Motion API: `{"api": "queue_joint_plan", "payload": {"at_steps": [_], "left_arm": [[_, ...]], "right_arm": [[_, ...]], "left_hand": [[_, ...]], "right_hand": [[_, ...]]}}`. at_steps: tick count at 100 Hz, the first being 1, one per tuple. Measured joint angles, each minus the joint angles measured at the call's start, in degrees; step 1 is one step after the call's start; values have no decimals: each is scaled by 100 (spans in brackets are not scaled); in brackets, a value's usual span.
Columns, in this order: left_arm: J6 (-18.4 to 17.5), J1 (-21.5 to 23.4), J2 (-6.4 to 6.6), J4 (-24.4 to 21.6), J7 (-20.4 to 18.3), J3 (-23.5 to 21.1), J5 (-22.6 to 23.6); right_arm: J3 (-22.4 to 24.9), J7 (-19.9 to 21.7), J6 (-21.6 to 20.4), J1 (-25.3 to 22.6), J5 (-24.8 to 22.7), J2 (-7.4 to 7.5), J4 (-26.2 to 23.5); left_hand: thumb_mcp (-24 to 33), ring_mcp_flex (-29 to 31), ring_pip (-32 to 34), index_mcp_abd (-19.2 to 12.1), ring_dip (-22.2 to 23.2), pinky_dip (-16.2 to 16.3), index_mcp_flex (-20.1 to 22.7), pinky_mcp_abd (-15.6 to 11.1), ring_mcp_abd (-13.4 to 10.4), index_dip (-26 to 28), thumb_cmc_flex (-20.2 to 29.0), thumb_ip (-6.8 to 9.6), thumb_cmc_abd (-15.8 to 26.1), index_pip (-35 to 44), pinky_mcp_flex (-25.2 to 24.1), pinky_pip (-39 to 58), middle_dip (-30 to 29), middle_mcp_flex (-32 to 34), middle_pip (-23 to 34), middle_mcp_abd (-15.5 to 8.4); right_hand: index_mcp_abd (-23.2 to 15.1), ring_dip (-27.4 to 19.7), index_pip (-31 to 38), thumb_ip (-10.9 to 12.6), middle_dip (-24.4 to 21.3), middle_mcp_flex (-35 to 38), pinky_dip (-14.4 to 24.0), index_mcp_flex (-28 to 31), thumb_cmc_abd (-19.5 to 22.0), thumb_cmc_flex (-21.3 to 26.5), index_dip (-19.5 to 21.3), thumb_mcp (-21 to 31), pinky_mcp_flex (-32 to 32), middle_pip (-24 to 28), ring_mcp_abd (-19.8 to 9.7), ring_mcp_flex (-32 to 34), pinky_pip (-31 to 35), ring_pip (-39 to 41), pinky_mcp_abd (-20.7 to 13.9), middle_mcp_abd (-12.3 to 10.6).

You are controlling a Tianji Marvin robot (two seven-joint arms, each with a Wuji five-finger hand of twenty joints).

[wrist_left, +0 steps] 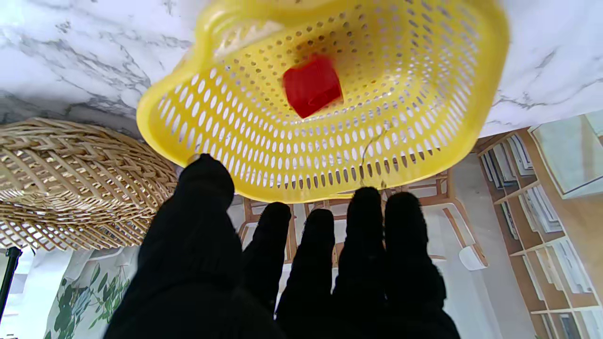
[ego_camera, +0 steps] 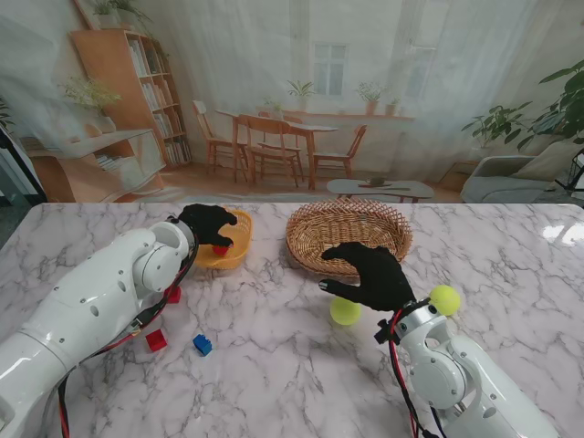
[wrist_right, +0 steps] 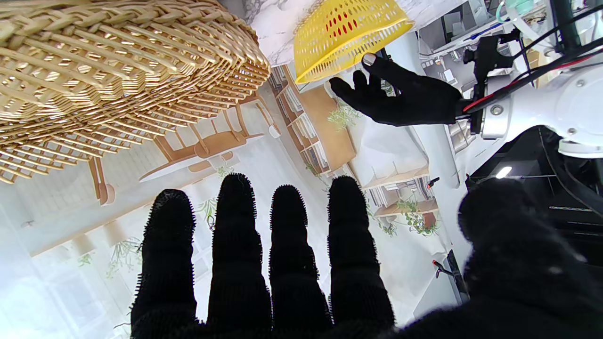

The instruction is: Sort the blocks and the balls into two baskets

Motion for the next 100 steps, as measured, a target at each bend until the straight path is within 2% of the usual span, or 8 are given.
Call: {"api": "queue_joint_plan", "payload": {"at_steps": [18, 27, 62, 74, 91, 100], "left_arm": [[-208, 255, 22, -203, 92, -460, 346], [-397, 575, 45, -517, 103, -952, 524], [-1311, 1698, 179, -1475, 144, -2374, 1185], [-1716, 2121, 233, -1837, 146, -2844, 1724], [-1988, 2676, 288, -2138, 261, -3357, 1694], [-2209, 2988, 293, -2280, 406, -3659, 1950]], "right_arm": [[0, -12, 0, 0, 0, 0, 2], [2, -16, 0, -2, 1, 0, 2], [-1, -16, 4, -3, 13, -1, 0], [-10, 1, 10, 3, 20, -1, 3], [-12, 1, 13, 4, 21, -1, 5], [-8, -5, 13, 4, 26, -1, 6]], "left_hand": [[-178, -125, -87, 0, -225, -112, 0, 0, 27, -49, -284, 0, 1, -77, -175, -135, -96, -74, -122, 48], [-178, -125, -87, 0, -234, -112, 0, 1, 31, -49, -286, 0, 1, -93, -176, -135, -96, -68, -122, 48], [-178, -125, -87, 9, -298, -112, 2, 6, 38, -49, -288, 0, 1, -148, -176, -135, -97, -56, -122, 48], [-178, -120, -87, 11, -298, -112, 6, 6, 38, -49, -288, 0, 1, -151, -167, -135, -97, 18, -118, 50], [-178, -118, -87, 19, -298, -112, 6, 6, 39, -49, -288, 0, 1, -154, -154, -134, -97, 19, -118, 50], [-178, -116, -87, 21, -298, -112, 6, 6, 38, -49, -289, 0, 1, -164, -138, -133, -97, 88, -118, 50]], "right_hand": [[0, 0, 0, 0, 1, 0, 0, 0, 0, 1, 0, 0, 3, 0, 0, 1, 0, 0, 0, 0], [0, 0, 0, 0, 2, 0, 0, 0, 0, 1, 0, 0, 3, 0, 0, 1, 0, 0, 0, 0], [0, 0, 0, 0, 2, 0, 0, 0, 0, 1, 0, 0, 3, 0, 0, 1, 0, 0, 0, 0], [0, 0, 0, 0, 2, 0, 0, 0, 0, 1, 0, 0, 3, 0, 0, 1, 0, 0, 0, 0], [0, 0, 0, 0, 2, 0, 0, 0, 0, 1, 0, 0, 3, 0, 0, 1, 0, 0, 0, 0], [0, 0, 0, 0, 2, 0, 0, 0, 0, 1, 0, 0, 3, 0, 0, 1, 0, 0, 0, 0]]}}
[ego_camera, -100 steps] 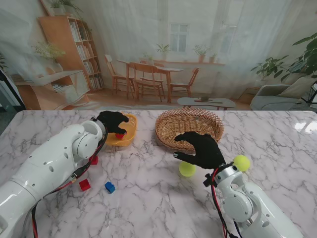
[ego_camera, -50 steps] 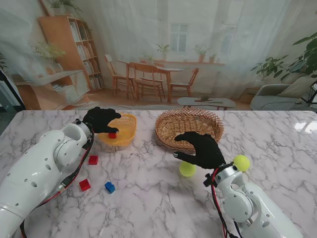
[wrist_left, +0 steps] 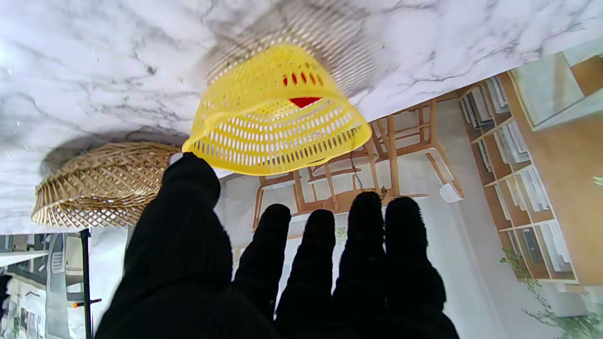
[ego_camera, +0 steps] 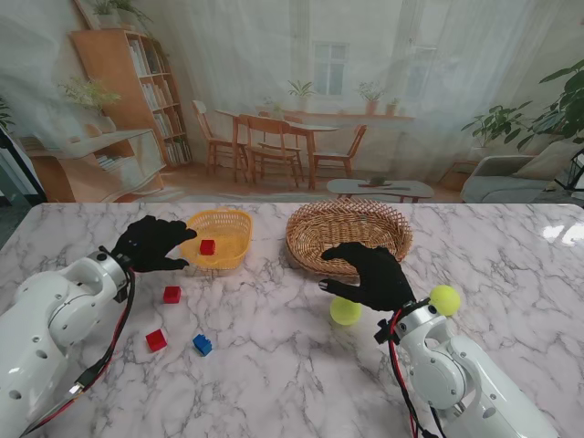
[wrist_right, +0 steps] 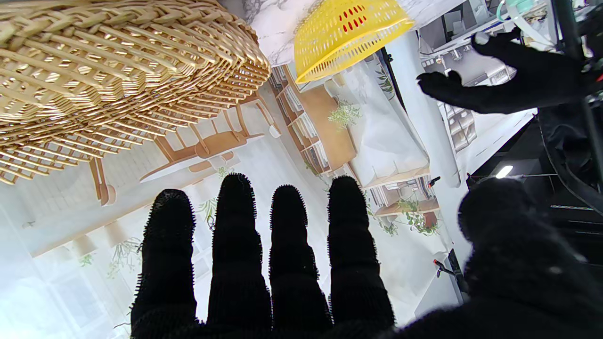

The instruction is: Sort the blocks and the balls into two baskets

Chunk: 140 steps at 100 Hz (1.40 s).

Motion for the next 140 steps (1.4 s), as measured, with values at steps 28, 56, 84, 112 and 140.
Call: {"api": "queue_joint_plan", "payload": {"at_steps": [28, 56, 84, 112, 140], "left_arm": [[-398, 872, 24, -424, 331, -798, 382], [-272, 1125, 105, -310, 501, -950, 495], [103, 1005, 159, 167, 259, -705, 442], [376, 680, 200, 672, 194, -305, 448], [542, 246, 219, 1101, 108, 191, 156]], "right_arm": [[-8, 27, 11, 5, 22, 0, 2], [-18, 42, 18, 15, 35, 0, 7], [-60, 40, 37, 45, 35, 1, 34], [-74, 54, 52, 60, 32, 1, 41], [-126, 98, 79, 107, 31, 4, 75]], "left_hand": [[0, 0, -1, 7, 0, 0, 1, 0, 0, 0, -12, 0, 7, -53, 7, 4, 0, 0, 0, 0], [-105, 1, -1, 11, 0, 0, 1, 0, 3, 0, -146, 0, 85, -122, 9, 68, 0, 0, -75, 0], [-107, 1, -1, 273, 0, 12, -355, 0, 4, -204, -748, 0, 59, -485, 2, 71, -250, -292, -434, 101], [-104, -3, -1, 474, 0, 65, -970, -2, 4, -548, -880, 0, -175, -845, -10, 71, -512, -736, -782, 231], [-94, -3, -1, 387, 0, 87, -973, -67, -91, -544, -1034, 0, -185, -711, 18, 72, -576, -802, -788, -8]], "right_hand": [[0, 0, 0, 0, 0, 0, 0, 0, 0, 0, 0, 0, 0, 0, 0, 0, 0, 0, 0, 0], [0, 0, 0, 0, 1, 0, 0, 0, 0, 0, 0, 0, 0, 0, 0, 0, 0, 0, 0, 0], [0, 0, 0, 0, 1, 0, 0, 0, 0, 0, 0, 0, 0, 0, 0, 0, 0, 0, 0, 0], [0, 0, 0, 0, 2, 0, 0, 0, 0, 0, 0, 0, 0, 0, 0, 0, 0, 0, 0, 0], [0, 0, 0, 0, 2, 0, 0, 0, 0, 0, 0, 0, 0, 0, 1, 0, 0, 0, 0, 0]]}}
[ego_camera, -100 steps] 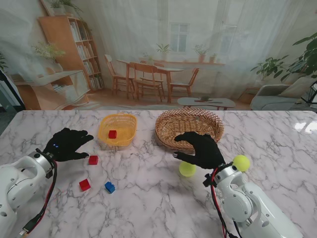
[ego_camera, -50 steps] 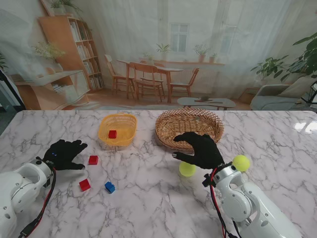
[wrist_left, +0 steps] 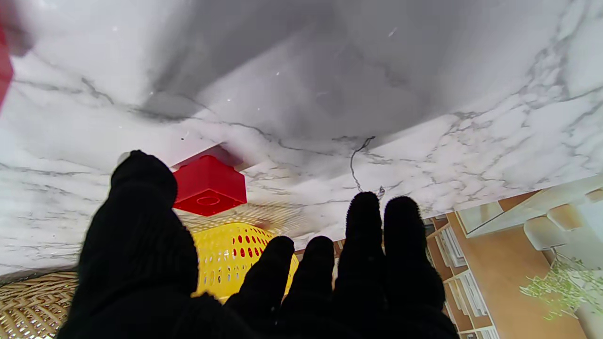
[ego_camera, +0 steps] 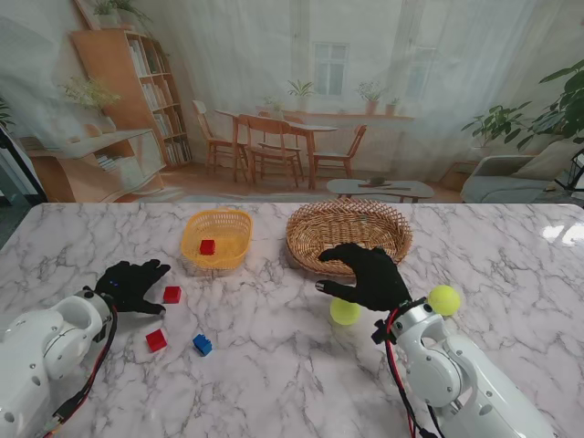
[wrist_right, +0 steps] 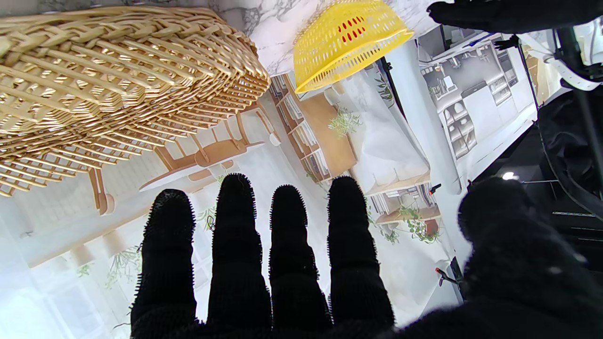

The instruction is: Sort the blocks and the balls into two baskets

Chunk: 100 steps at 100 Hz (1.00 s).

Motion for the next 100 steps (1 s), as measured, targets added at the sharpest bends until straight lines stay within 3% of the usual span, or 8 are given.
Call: {"api": "queue_joint_plan", "payload": {"at_steps": [18, 42, 70, 100], "left_arm": [[91, -306, 6, 252, -23, 384, -202], [237, -512, -14, 392, -155, 664, -450], [348, -657, -53, 668, 2, 887, -712], [417, -706, -69, 641, -144, 921, -806]], "right_arm": [[-7, 15, 21, 9, 1, 1, 4], [-22, 20, 24, 28, 1, 2, 22], [-40, 32, 23, 46, 8, 3, 37], [-40, 28, 23, 48, 8, 3, 38]], "left_hand": [[12, 9, 0, -65, 0, 57, 0, -88, -105, 189, 188, 0, -5, 150, 107, 138, 33, 0, 302, -258], [66, 246, 32, -75, 73, 66, 97, -166, -180, 495, 372, 0, 16, 447, 271, 222, 373, 225, 792, -260], [247, 377, 166, -84, 234, 71, 362, -235, -234, 893, 652, -5, 64, 843, 479, 439, 873, 590, 1221, -258], [556, 523, 800, -107, 1156, 269, 437, -204, -122, 1603, 1224, 1, 54, 1538, 805, 939, 1662, 818, 1810, -192]], "right_hand": [[0, 0, 0, 0, 0, 0, 0, 0, 0, 0, 0, 0, 0, 0, 0, 0, 0, 0, 0, 0], [0, 0, 0, 0, 0, 0, 0, 0, 0, 0, 0, 0, 0, 0, 0, 0, 0, 0, 0, 0], [0, 0, 0, 0, 0, 0, 0, 0, 0, 0, 0, 0, 0, 0, 0, 0, 0, 0, 0, 0], [0, 0, 0, 0, 0, 0, 0, 0, 0, 0, 0, 0, 0, 0, 0, 0, 0, 0, 0, 0]]}}
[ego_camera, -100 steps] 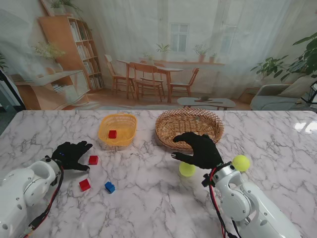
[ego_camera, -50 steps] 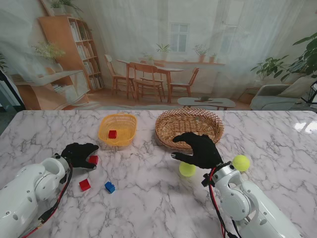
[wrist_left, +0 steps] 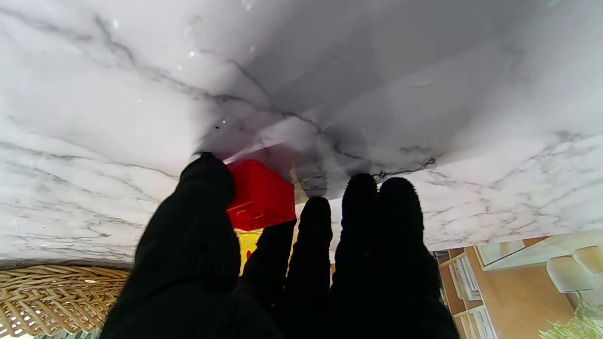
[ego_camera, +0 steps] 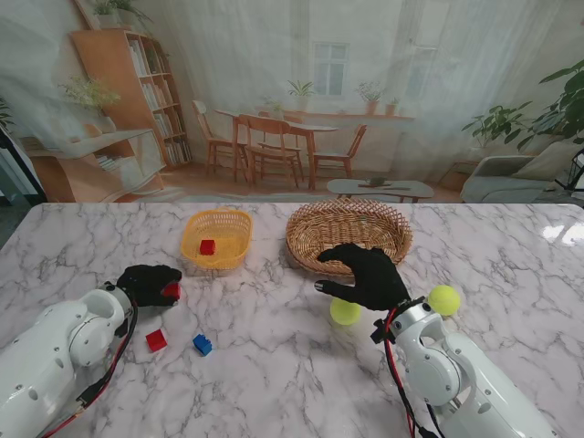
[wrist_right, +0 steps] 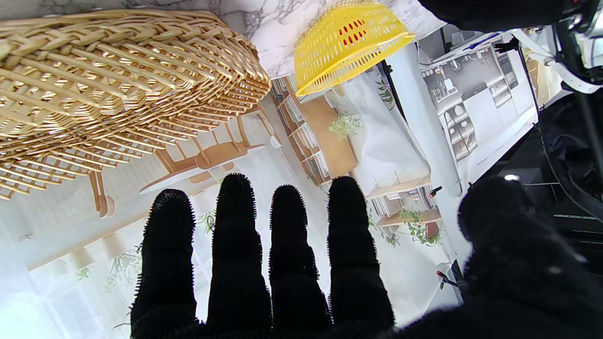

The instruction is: Sort the blocks and the balls into two baskets

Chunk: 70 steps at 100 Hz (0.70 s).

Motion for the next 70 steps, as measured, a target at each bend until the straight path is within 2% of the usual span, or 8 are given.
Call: {"api": "queue_joint_plan", "payload": {"at_steps": [3, 4, 22, 35, 46, 70], "left_arm": [[2, 5, 0, -14, -23, -9, 2], [3, 8, 0, -21, -32, -14, 3], [55, 83, -2, -123, -132, -78, 7], [87, 88, -2, -131, -117, -69, -4], [95, 81, -3, -124, -73, -50, -25], [88, 48, -11, -86, -21, -40, -43]], "right_arm": [[0, -2, 0, 0, 0, 0, 0], [0, -2, 1, 0, 0, 0, 0], [-7, 4, 20, 1, 0, 0, 0], [-14, 10, 30, 4, 1, 0, 0], [-14, 10, 32, 5, 5, 0, 1], [-13, 6, 32, 8, 10, 0, 15]], "left_hand": [[54, 49, 30, 0, 70, 14, 0, 17, 8, 21, 70, 14, -8, 39, 47, 28, 37, 55, 12, 0], [63, 66, 56, 0, 93, 18, 0, 21, 8, 25, 69, 62, -8, 56, 60, 67, 44, 65, 56, 0], [197, 306, 505, -11, 472, 183, 16, 22, -33, 153, 323, 62, -10, 326, 346, 360, 181, 116, 70, 48], [318, 639, 736, -86, 717, 317, 75, -26, -138, 505, 528, 62, -18, 687, 602, 589, 1310, 341, 47, 91], [305, 825, 848, -184, 794, 365, 84, -29, -187, 724, 672, 62, -99, 921, 736, 727, 1853, 640, -3, 111], [174, 920, 967, -276, 871, 432, 123, -31, -202, 795, 722, 62, -117, 1159, 816, 874, 2282, 1159, -232, 67]], "right_hand": [[0, 0, 0, 0, 0, 0, 0, 0, 0, 0, 0, 0, 0, 0, 0, 0, 0, 0, 0, 0], [0, 0, 0, 0, 0, 0, 0, 0, 0, 0, 0, 0, 0, 0, 0, 0, 0, 0, 0, 0], [0, 0, 0, 0, 0, 0, 0, 0, 0, 0, 0, 0, 0, 0, 0, 0, 0, 0, 0, 0], [0, 0, 0, 0, 0, 0, 0, 0, 0, 0, 0, 0, 0, 0, 0, 0, 0, 0, 0, 0], [0, 0, 0, 0, 0, 0, 0, 0, 0, 0, 0, 0, 0, 0, 0, 0, 0, 0, 0, 0], [0, 0, 0, 0, 0, 0, 0, 0, 0, 0, 0, 0, 0, 0, 0, 0, 0, 0, 0, 0]]}}
